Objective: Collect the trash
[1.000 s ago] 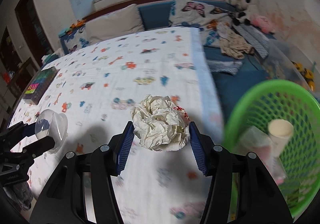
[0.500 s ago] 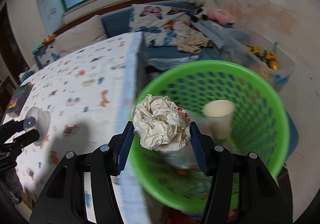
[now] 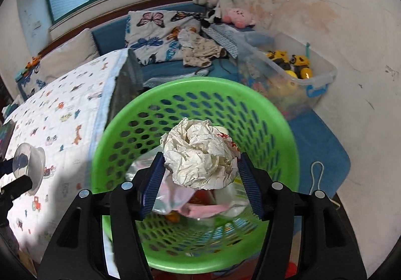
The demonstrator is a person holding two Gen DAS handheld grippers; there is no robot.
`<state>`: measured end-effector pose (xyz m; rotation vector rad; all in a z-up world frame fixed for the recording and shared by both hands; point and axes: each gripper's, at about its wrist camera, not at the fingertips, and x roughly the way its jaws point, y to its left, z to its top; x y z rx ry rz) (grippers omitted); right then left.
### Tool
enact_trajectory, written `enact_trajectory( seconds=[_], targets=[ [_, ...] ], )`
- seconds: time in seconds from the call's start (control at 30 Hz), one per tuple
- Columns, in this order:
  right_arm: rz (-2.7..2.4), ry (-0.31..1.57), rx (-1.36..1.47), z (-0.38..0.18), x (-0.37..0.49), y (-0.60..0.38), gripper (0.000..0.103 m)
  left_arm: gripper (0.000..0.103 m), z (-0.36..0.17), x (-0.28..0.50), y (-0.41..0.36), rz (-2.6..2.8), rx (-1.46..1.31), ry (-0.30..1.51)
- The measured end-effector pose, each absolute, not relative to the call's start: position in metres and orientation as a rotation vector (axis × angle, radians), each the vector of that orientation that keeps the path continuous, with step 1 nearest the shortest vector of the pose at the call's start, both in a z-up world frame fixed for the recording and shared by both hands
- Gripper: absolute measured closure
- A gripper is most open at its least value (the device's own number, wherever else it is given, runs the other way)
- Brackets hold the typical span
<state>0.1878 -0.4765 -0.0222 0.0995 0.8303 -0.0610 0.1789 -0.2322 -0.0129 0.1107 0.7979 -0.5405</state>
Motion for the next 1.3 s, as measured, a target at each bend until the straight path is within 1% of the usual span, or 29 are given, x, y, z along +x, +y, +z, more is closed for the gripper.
enact_trajectory(
  seconds=[0.53,0.8,1.13,1.17,1.2,1.23,1.3],
  targets=[
    [-0.065,0.777,0.151,-0.009,0.165,-0.498,0.032,0.047,-0.029,0.202,-0.292,-0.591,0.157,0.830],
    [-0.052,0.747,0.194,-0.004,0.147,-0.501,0.029,0.047,-0.036,0.210,-0.309,-0.598,0.165,0.846],
    [-0.045,0.718,0.235,-0.001,0.125,-0.503,0.029,0.046,-0.039,0.219,-0.328,-0.607,0.173,0.863],
    [-0.042,0.714,0.245,-0.001,0.122,-0.503,0.029,0.045,-0.040,0.220,-0.330,-0.610,0.172,0.867],
    [-0.040,0.711,0.251,-0.001,0.120,-0.504,0.029,0.038,-0.040,0.222,-0.331,-0.612,0.170,0.869],
    [-0.040,0.709,0.255,-0.001,0.118,-0.505,0.029,0.036,-0.040,0.221,-0.332,-0.614,0.169,0.867],
    [-0.042,0.705,0.260,0.000,0.115,-0.505,0.029,0.034,-0.040,0.220,-0.332,-0.624,0.169,0.861]
  ],
)
